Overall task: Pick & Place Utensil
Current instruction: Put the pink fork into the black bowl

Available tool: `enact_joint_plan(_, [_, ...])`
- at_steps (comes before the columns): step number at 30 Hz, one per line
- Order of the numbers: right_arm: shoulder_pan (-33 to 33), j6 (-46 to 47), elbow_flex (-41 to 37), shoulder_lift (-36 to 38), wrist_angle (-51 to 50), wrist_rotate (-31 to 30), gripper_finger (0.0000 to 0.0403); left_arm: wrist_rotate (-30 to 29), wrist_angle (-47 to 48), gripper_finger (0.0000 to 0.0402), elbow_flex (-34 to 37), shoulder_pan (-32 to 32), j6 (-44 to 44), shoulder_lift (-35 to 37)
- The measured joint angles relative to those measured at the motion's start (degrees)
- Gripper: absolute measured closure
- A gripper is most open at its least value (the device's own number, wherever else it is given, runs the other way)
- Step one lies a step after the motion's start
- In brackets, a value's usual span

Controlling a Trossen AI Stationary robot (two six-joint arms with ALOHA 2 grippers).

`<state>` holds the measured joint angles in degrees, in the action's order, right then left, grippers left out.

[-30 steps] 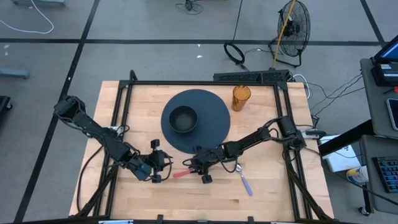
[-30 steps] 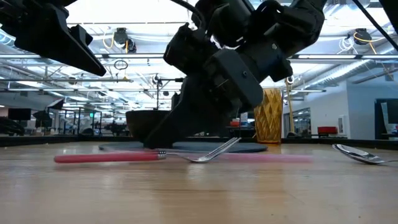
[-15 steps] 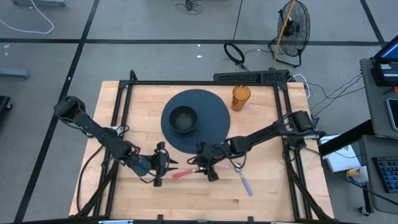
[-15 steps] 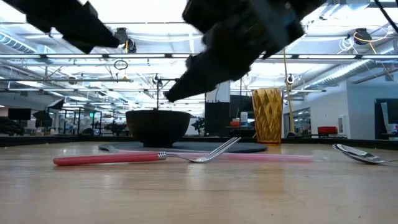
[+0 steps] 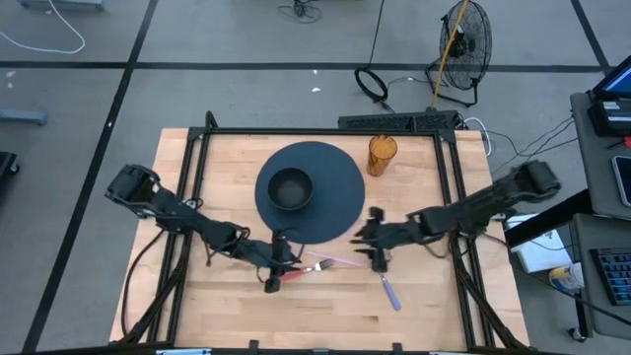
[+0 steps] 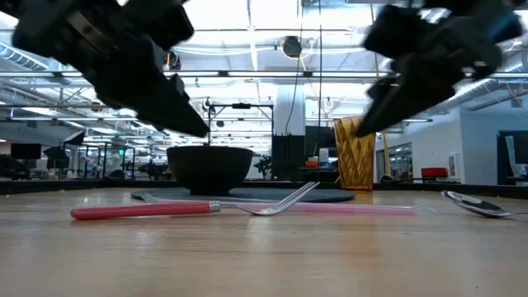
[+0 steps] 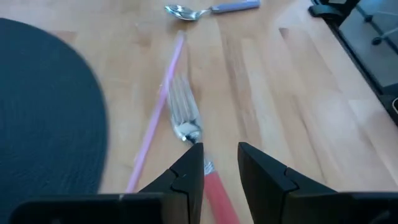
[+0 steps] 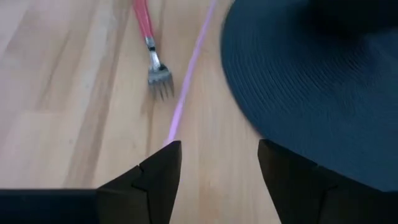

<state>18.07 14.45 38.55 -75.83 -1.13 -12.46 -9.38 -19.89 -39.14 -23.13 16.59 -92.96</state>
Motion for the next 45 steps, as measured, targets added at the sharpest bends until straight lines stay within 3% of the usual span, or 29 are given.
enact_joint_plan(5, [4.0,4.82,-7.83,9.54,3.23,-4.53,0.0195,1.87,1.63,0.0291,-3.87,0.67,-1.57,-4.38])
enact_joint_plan(9, [6.92,5.87,-12.1,13.54,7.8,-5.72,0.0195,1.46,5.05,0.0252,-6.66,0.67,-2.2,-6.56])
enact_joint_plan(17, [10.57,5.46,-14.3,14.94,10.76,-7.86,0.0202,0.26,9.57,0.0171,-9.07,1.32,-0.45,-8.67])
enact_joint_plan(25, [11.74,4.38,-14.3,14.94,10.8,-10.07,0.0215,2.27,10.88,0.0163,-9.09,2.12,2.72,-11.51])
enact_joint_plan(34, [11.74,3.92,-14.3,14.94,10.53,-10.07,0.0223,2.11,11.39,0.0178,-9.15,2.07,3.18,-12.42])
enact_joint_plan(45, [11.71,3.92,-14.3,14.92,10.24,-10.02,0.0227,1.43,19.95,0.0296,-9.42,1.83,-0.02,-12.1])
